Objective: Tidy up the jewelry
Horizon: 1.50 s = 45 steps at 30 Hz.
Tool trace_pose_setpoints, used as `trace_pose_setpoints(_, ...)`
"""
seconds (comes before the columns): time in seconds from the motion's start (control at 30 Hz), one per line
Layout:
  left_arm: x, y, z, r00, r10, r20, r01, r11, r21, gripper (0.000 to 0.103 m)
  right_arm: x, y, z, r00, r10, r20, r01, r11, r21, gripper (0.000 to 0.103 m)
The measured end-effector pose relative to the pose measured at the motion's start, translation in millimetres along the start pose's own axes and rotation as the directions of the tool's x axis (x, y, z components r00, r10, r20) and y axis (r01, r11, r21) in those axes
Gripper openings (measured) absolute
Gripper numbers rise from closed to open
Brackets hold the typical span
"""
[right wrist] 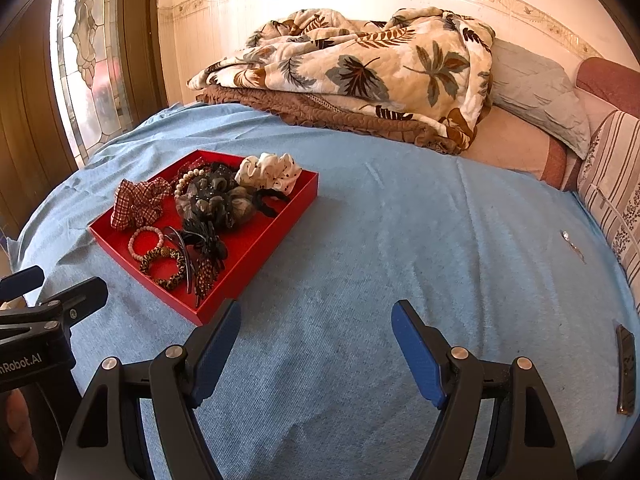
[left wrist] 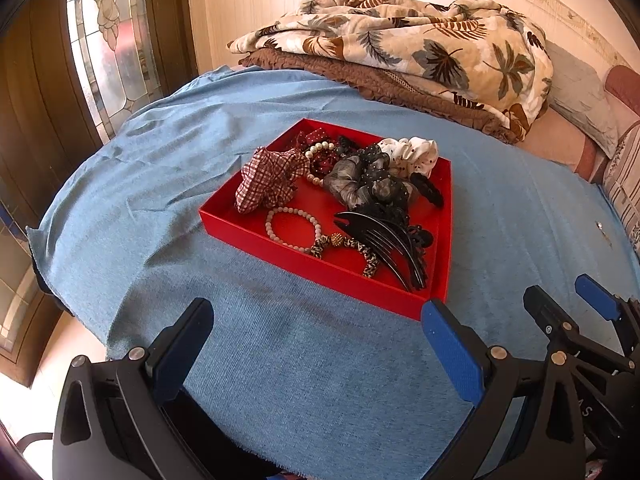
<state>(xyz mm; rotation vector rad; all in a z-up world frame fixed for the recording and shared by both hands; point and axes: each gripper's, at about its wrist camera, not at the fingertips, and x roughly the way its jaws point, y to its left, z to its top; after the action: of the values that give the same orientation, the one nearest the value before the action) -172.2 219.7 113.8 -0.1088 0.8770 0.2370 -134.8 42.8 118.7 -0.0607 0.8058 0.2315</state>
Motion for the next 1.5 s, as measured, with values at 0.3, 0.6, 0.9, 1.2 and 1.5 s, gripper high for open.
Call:
trace_pose_setpoints(0.3, 4.4, 2.0, -1.3, 1.000, -0.005, 0.006, 0.005, 1.000, 0.003, 0.103, 4.6, 1.3, -1.0, 1.000, -0.010, -0.011, 0.010, 1.000, 0.003, 0.082)
trace_pose_setpoints(0.6, 8.8, 4.8, -1.7, 1.000, 0.004, -0.001, -0.004, 1.000, 0.001, 0.103, 6.3, 3.9, -1.1, 1.000, -0.012, -0.017, 0.012, 1.000, 0.000, 0.083)
trace_pose_setpoints(0.9, 12.4, 3.4, -3.4, 1.000, 0.017, -0.010, -0.017, 1.000, 0.007, 0.103, 9.3, 2.5, -2.3, 1.000, -0.009, -0.026, 0.009, 1.000, 0.008, 0.083)
trace_pose_setpoints(1.2, 13.5, 2.5, -4.2, 1.000, 0.020, -0.012, -0.020, 1.000, 0.009, 0.103, 11.0, 2.0, -3.2, 1.000, -0.006, -0.028, 0.006, 1.000, 0.010, 0.084)
trace_pose_setpoints(1.5, 17.0, 3.1, -7.0, 1.000, 0.021, -0.017, -0.020, 1.000, 0.011, 0.103, 15.1, 2.9, -5.0, 0.999, -0.003, -0.038, 0.003, 1.000, 0.011, 0.084)
